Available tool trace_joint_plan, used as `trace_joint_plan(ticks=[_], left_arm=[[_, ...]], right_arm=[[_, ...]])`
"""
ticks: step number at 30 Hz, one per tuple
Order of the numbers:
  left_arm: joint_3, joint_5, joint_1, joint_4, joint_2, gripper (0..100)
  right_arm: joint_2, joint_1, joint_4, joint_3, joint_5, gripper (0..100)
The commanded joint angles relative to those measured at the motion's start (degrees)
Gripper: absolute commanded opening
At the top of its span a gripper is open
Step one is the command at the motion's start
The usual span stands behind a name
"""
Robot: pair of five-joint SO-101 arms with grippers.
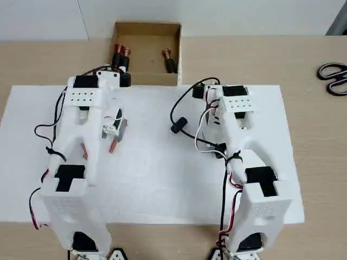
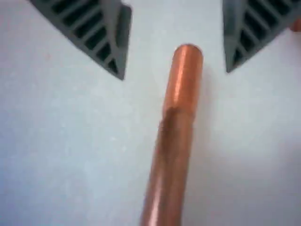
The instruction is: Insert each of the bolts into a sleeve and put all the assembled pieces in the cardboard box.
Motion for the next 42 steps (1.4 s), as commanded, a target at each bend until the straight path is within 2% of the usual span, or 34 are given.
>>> trace_joint_plan(ticks=[1,9,17,38,42], left_arm=[[-2.24,-0.53,-0.35,-2.46,-0.18,14],[-3.38,-0.35,-0.44,-5.36,7.91,13],[-10.51,-0.18,0.62,-3.52,9.05,13],[-17.71,0.88,0.62,-5.1,18.9,13],[-17.71,0.97,0.62,-5.1,20.22,9]], right_arm=[[-0.48,0.4,0.31,-2.02,0.18,0.6],[-0.48,0.4,0.31,-2.02,0.18,0.6],[-0.48,0.31,0.31,-2.02,0.18,0.6],[-0.48,0.31,0.04,-2.02,0.18,0.6],[-0.48,0.31,0.04,-2.02,0.18,0.6]])
